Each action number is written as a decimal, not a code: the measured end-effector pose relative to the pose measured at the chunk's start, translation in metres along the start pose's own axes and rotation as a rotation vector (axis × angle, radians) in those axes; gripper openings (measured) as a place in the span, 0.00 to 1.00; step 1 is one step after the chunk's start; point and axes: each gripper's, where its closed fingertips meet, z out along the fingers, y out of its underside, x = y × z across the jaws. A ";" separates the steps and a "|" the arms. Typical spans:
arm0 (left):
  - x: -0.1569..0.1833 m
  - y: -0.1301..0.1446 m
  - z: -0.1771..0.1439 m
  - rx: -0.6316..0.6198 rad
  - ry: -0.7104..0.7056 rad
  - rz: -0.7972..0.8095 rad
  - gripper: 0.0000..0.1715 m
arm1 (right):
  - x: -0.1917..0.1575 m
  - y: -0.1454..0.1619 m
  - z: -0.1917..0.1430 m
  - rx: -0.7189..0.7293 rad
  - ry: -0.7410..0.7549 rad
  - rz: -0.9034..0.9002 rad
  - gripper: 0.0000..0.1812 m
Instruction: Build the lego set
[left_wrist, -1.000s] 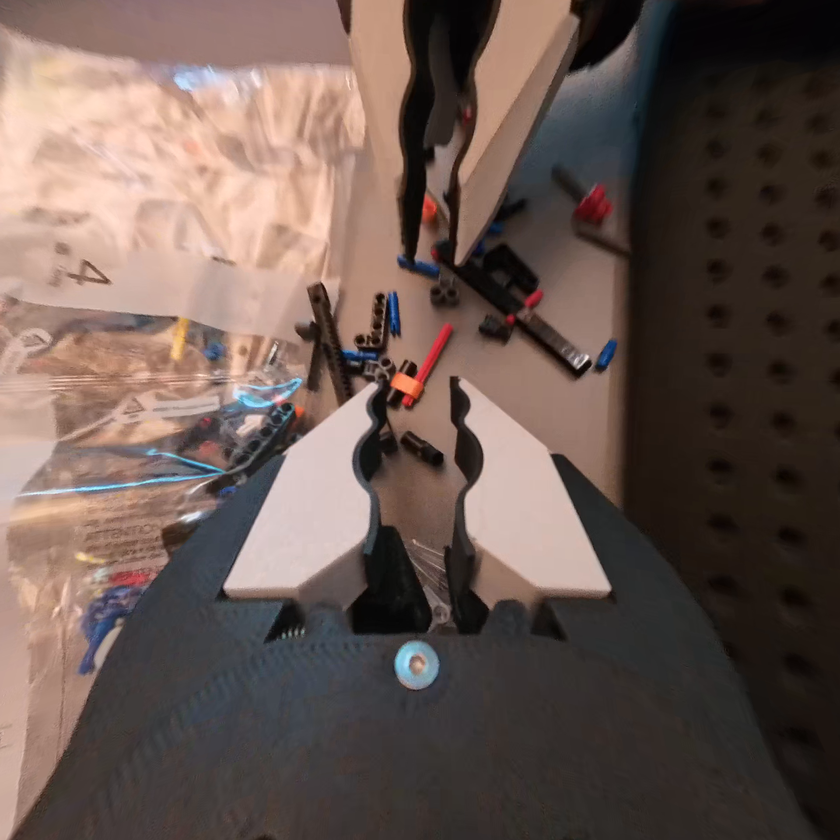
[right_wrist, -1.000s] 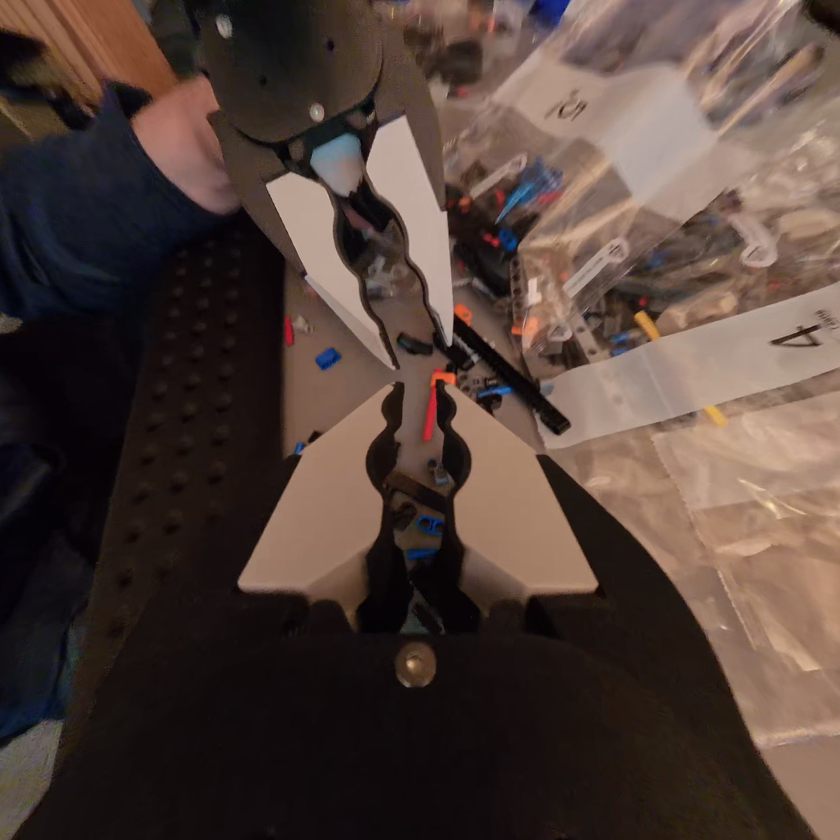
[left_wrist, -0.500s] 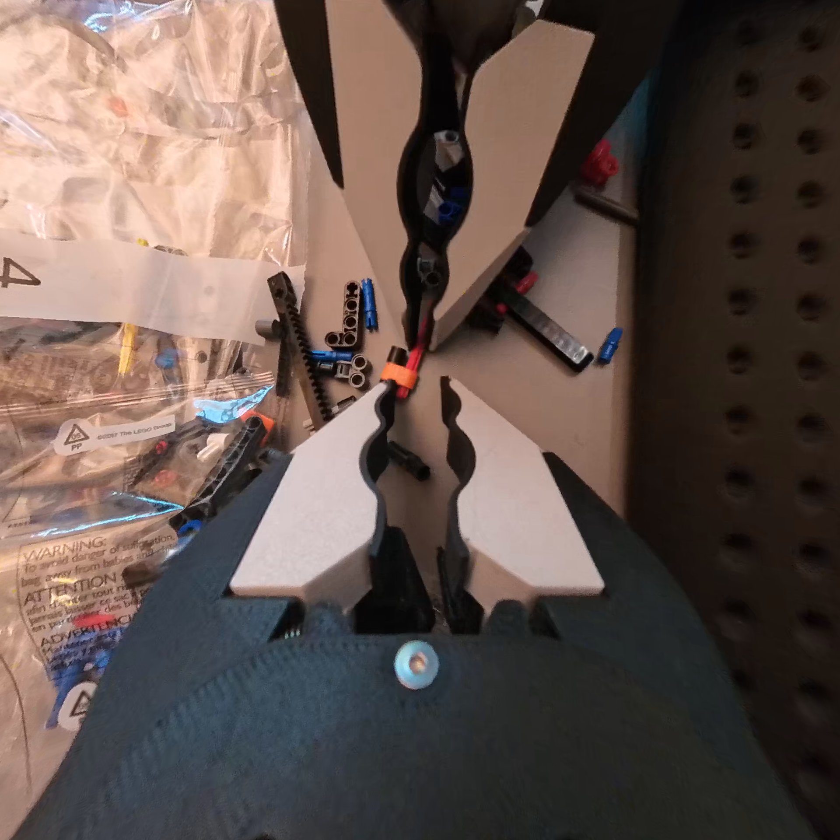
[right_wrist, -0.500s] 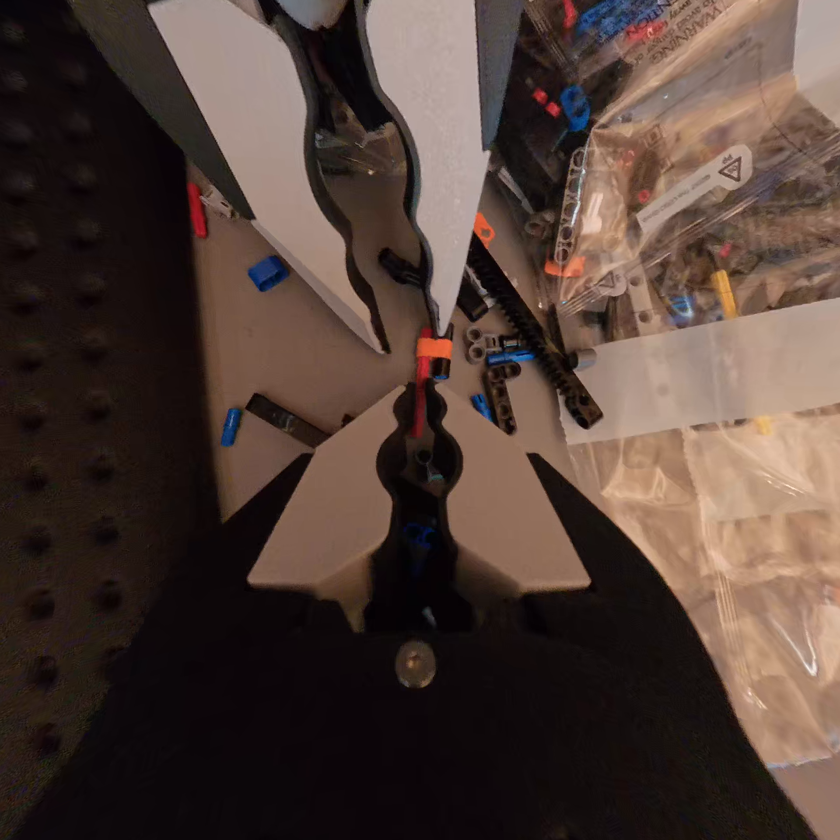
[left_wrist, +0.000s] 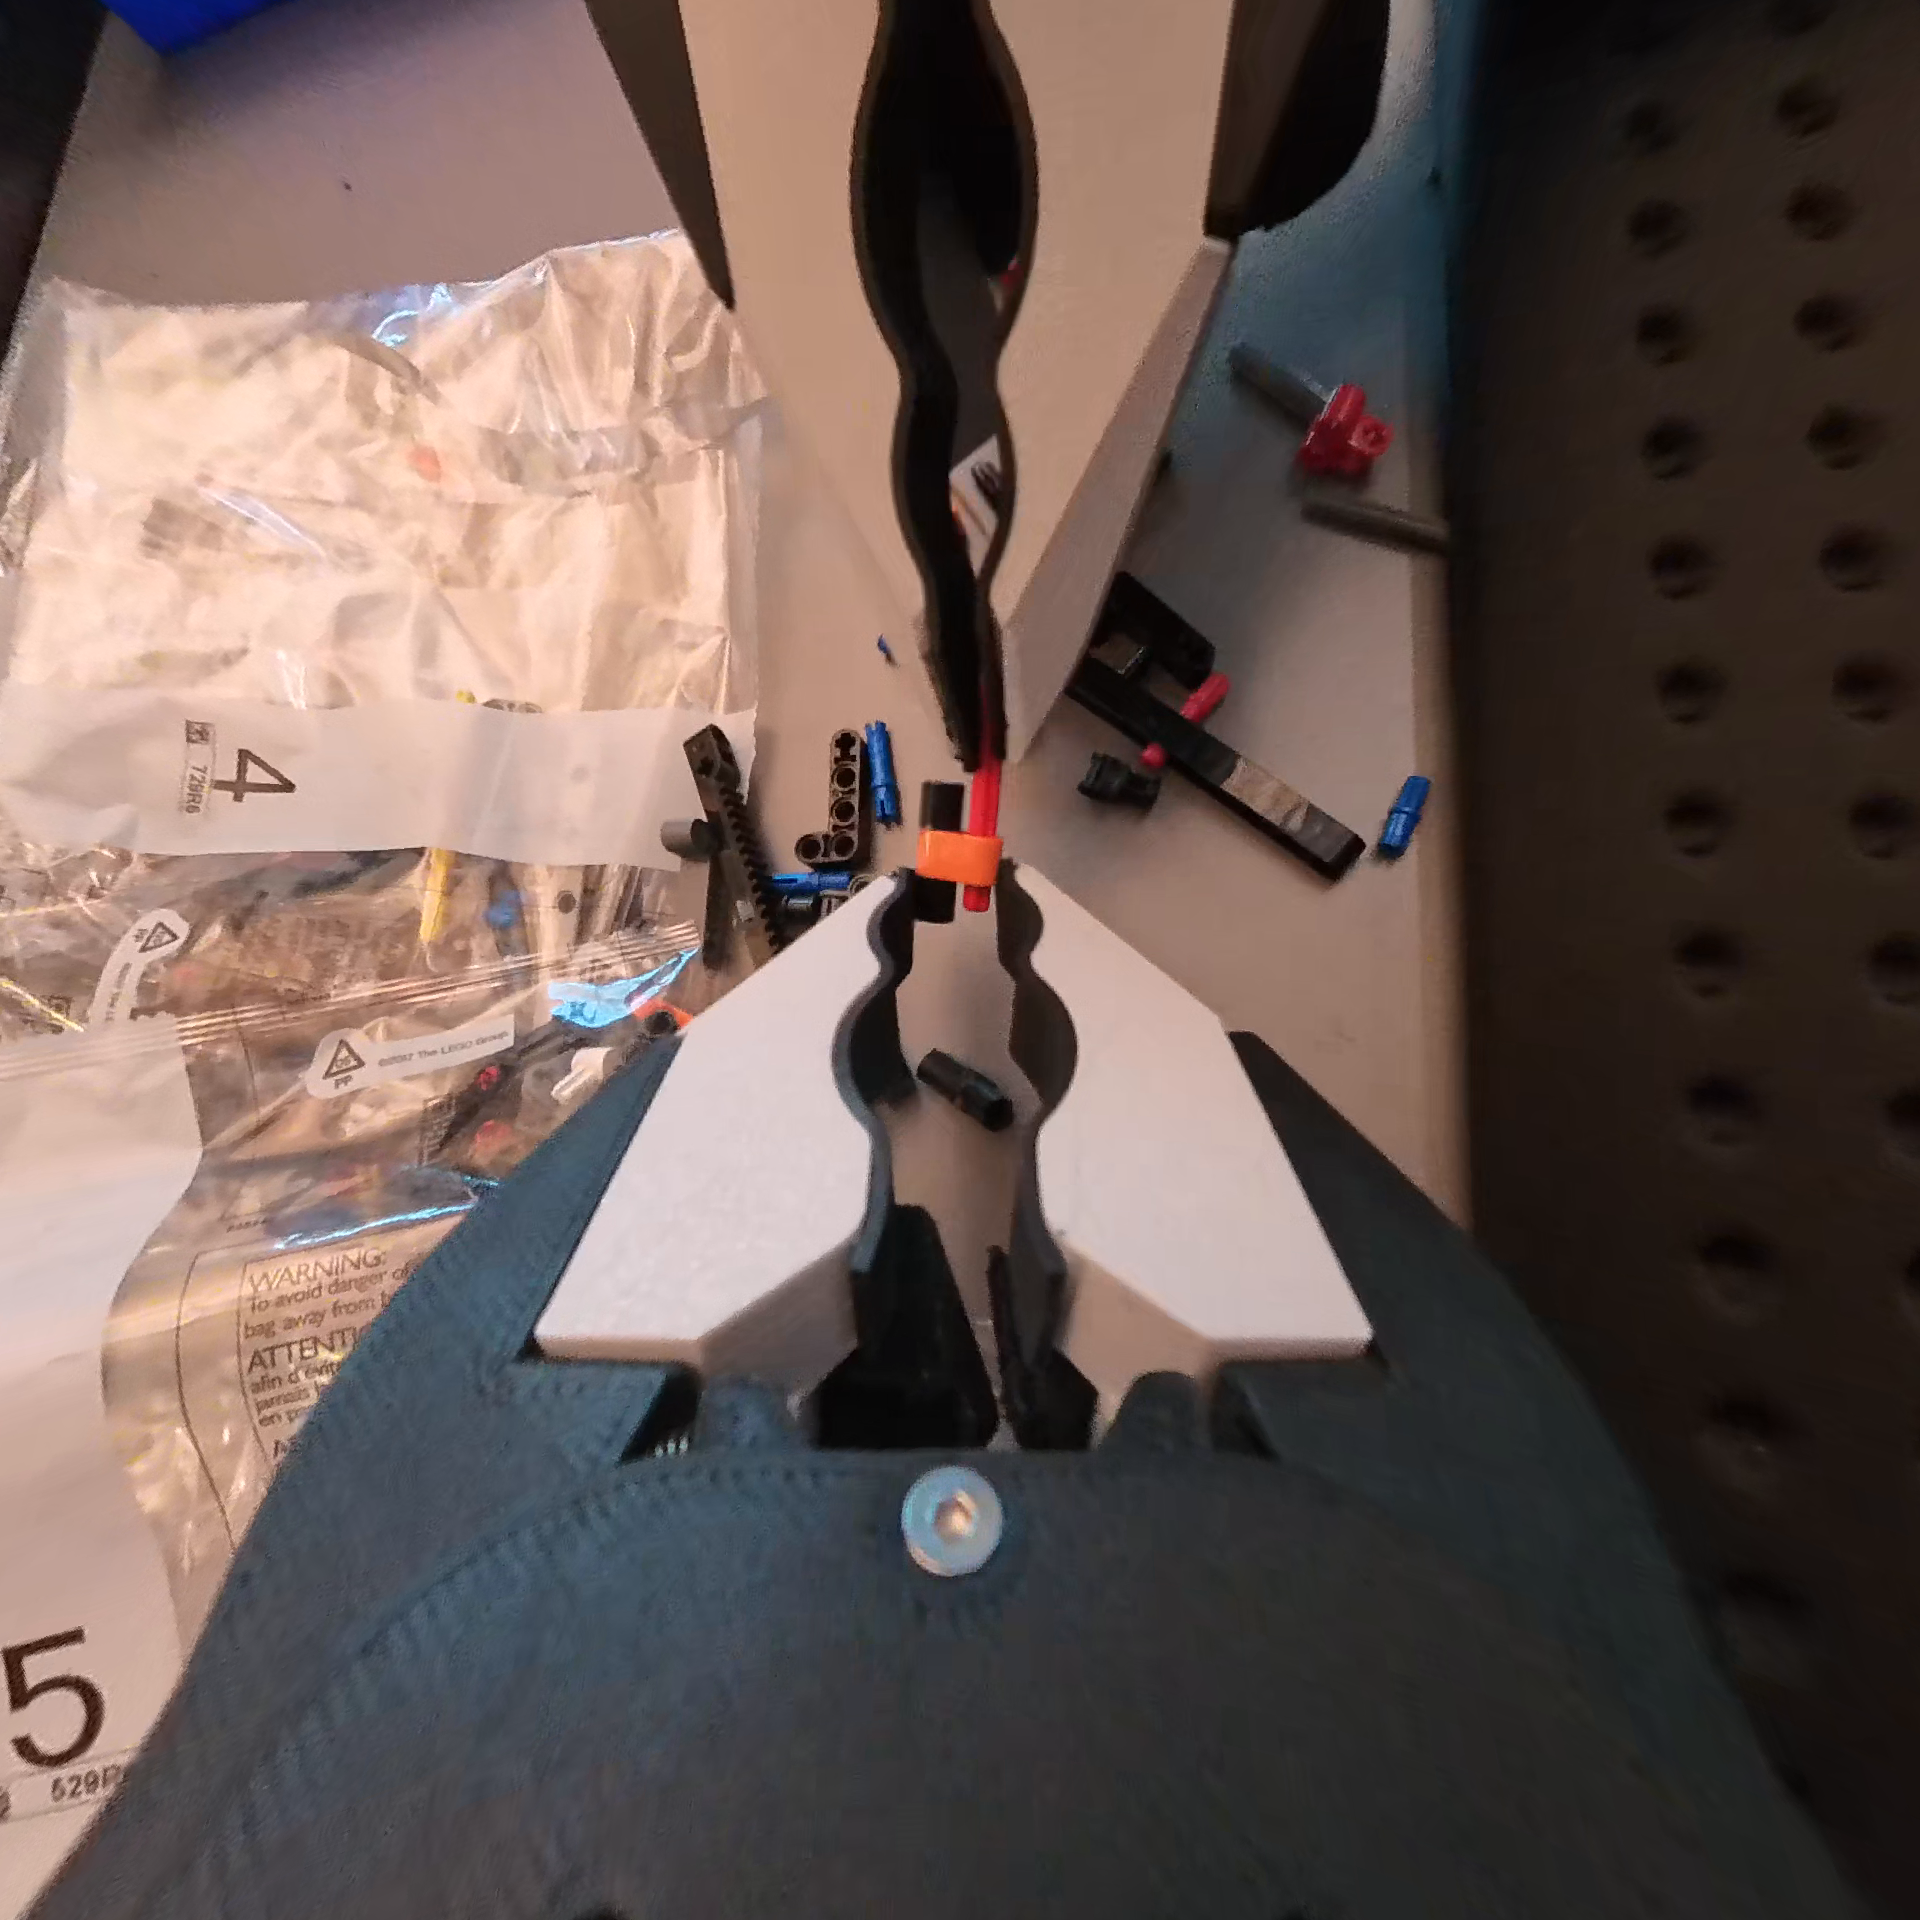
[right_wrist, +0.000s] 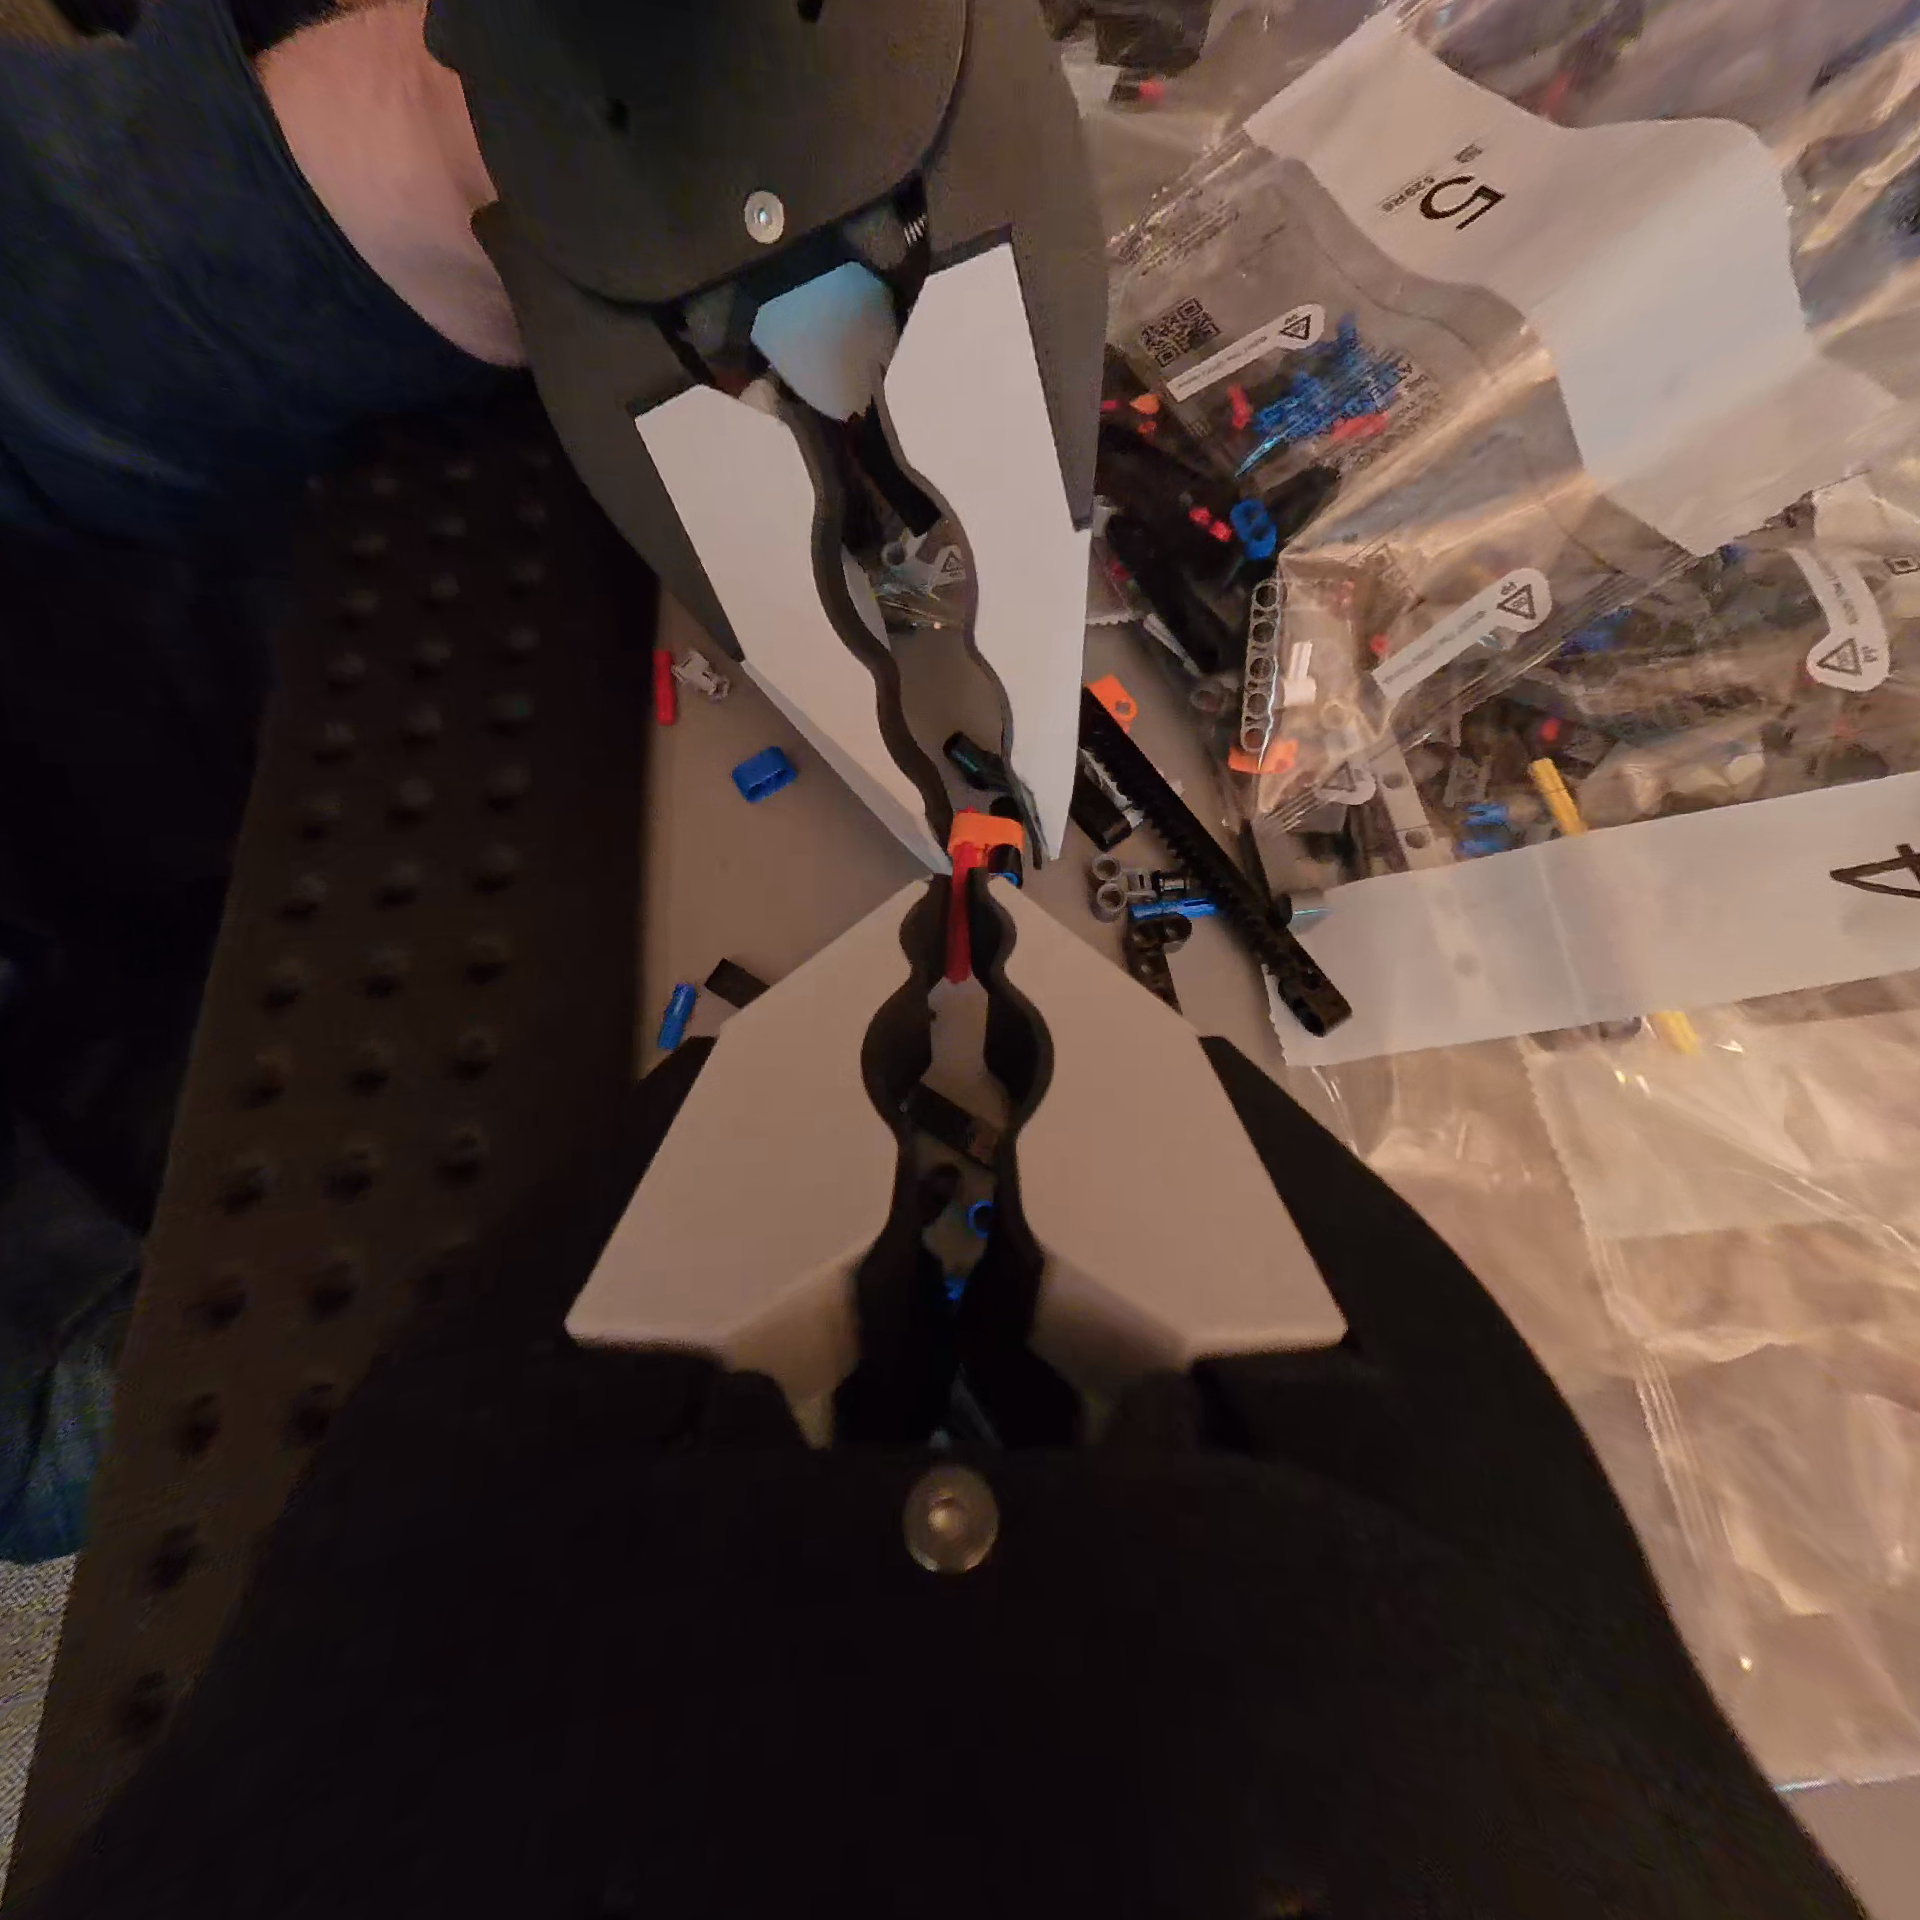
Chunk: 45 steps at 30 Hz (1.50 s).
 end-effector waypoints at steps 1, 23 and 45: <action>0.000 0.000 0.000 -0.002 -0.001 0.005 0.09 | 0.000 0.000 0.000 0.004 0.001 -0.001 0.00; -0.030 -0.037 -0.009 -0.042 -0.467 0.405 0.08 | 0.021 -0.019 -0.023 0.275 -0.168 0.427 0.03; -0.009 -0.054 -0.031 0.341 -0.037 -0.058 0.10 | 0.004 -0.031 -0.037 0.226 0.068 -0.106 0.00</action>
